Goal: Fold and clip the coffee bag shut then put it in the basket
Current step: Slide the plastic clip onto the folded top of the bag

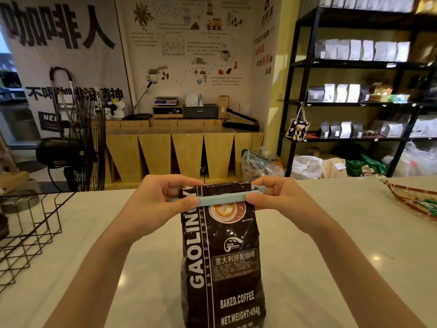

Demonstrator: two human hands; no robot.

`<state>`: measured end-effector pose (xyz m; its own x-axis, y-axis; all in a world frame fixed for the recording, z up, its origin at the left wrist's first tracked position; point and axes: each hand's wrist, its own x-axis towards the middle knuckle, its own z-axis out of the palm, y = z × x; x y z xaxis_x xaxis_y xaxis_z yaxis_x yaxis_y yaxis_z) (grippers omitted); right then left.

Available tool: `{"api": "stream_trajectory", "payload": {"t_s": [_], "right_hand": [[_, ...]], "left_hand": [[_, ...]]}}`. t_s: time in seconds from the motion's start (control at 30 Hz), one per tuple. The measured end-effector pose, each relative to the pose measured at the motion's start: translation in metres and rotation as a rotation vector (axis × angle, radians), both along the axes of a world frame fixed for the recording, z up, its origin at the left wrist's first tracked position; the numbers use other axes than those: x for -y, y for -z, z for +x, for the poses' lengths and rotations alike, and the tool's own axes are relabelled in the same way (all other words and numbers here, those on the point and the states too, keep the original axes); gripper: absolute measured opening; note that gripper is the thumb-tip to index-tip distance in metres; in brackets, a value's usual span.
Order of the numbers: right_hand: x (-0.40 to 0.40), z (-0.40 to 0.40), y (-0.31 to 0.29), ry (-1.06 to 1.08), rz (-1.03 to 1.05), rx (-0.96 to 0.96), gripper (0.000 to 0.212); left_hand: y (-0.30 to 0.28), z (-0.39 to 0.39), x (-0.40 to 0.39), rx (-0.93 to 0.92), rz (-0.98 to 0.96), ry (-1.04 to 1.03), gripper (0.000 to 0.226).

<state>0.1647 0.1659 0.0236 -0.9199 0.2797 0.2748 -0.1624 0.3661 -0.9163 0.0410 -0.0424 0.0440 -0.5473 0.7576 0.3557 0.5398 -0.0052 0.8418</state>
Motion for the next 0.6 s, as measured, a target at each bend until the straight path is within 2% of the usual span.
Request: {"api": "stream_trajectory", "payload": {"t_s": [0.13,0.3,0.37,0.47,0.53,0.6], "right_hand": [[-0.001,0.002,-0.001,-0.046,-0.028,-0.027,0.010],[-0.002,0.002,0.001,0.012,-0.022,-0.075,0.020],[-0.002,0.002,0.002,0.026,-0.012,-0.084,0.015],[0.000,0.003,0.002,0.028,0.009,-0.093,0.010],[0.002,0.002,0.003,0.031,0.029,-0.105,0.011],[0.004,0.001,0.004,0.038,0.038,-0.122,0.012]], "left_hand": [[0.002,-0.001,0.000,0.024,0.025,-0.011,0.026],[0.002,0.000,0.002,-0.023,-0.004,-0.029,0.027],[0.001,0.003,0.004,-0.154,-0.081,-0.053,0.029],[-0.001,0.015,0.002,-0.500,-0.203,-0.184,0.033],[-0.002,0.027,-0.004,-0.670,-0.170,-0.243,0.040],[-0.005,0.039,-0.016,-0.765,-0.140,-0.211,0.043]]}}
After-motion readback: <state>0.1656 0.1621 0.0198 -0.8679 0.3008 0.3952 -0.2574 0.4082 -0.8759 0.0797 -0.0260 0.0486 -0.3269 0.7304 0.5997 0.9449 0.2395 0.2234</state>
